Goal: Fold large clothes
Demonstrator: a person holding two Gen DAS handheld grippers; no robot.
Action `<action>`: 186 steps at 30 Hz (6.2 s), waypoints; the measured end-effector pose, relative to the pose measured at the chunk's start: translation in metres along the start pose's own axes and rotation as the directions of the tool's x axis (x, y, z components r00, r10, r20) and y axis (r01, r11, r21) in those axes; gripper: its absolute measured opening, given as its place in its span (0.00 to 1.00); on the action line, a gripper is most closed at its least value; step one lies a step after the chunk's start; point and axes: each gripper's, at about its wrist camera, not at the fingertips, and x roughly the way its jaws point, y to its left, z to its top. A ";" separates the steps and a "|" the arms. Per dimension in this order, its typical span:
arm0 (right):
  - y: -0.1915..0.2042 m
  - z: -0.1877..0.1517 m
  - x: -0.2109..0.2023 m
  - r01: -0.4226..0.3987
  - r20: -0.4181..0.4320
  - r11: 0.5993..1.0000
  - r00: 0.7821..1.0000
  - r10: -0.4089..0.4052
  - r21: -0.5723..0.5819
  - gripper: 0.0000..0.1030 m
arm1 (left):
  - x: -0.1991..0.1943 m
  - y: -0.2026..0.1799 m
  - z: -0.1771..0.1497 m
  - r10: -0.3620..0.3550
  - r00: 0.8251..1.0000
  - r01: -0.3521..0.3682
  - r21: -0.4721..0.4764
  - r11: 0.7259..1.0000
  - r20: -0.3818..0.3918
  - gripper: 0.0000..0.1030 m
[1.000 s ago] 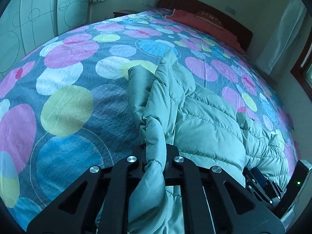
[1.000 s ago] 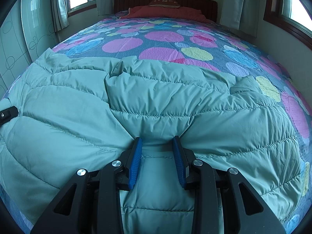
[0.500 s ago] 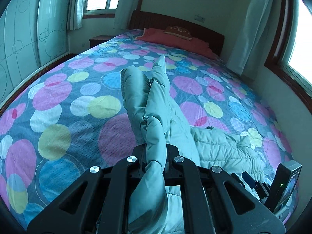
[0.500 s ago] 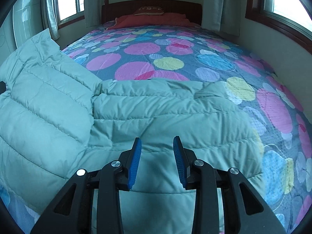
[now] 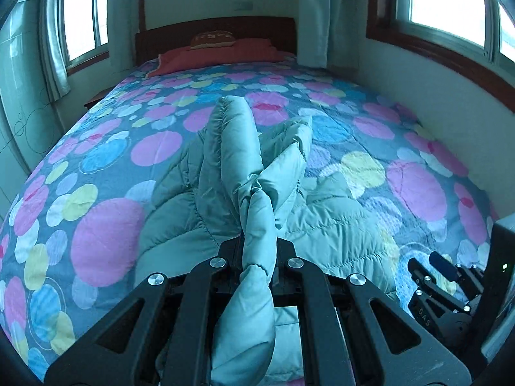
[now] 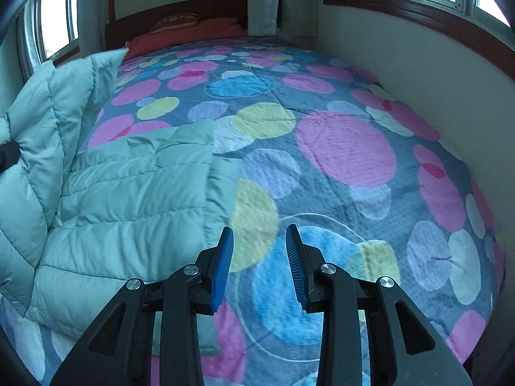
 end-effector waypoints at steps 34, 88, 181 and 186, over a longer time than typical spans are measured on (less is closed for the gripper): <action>-0.073 -0.041 0.018 0.083 -0.101 0.993 0.992 -0.074 0.086 0.34 | 0.037 -0.092 -0.042 -0.028 0.998 0.036 0.158 0.987 -0.051 0.30; 0.036 0.048 0.067 -0.505 0.021 0.748 0.834 0.551 0.431 0.40 | 0.073 0.167 -0.070 -0.277 0.961 0.178 -0.778 0.603 0.005 0.56; -0.049 -0.020 0.086 -0.532 0.038 0.606 0.769 0.638 0.591 0.71 | 0.119 0.111 -0.059 -0.504 0.857 0.321 -0.657 0.682 -0.104 0.82; -0.043 -0.022 0.090 -0.562 0.062 0.602 0.758 0.649 0.567 0.57 | 0.124 0.106 -0.062 -0.528 0.846 0.346 -0.675 0.651 -0.076 0.69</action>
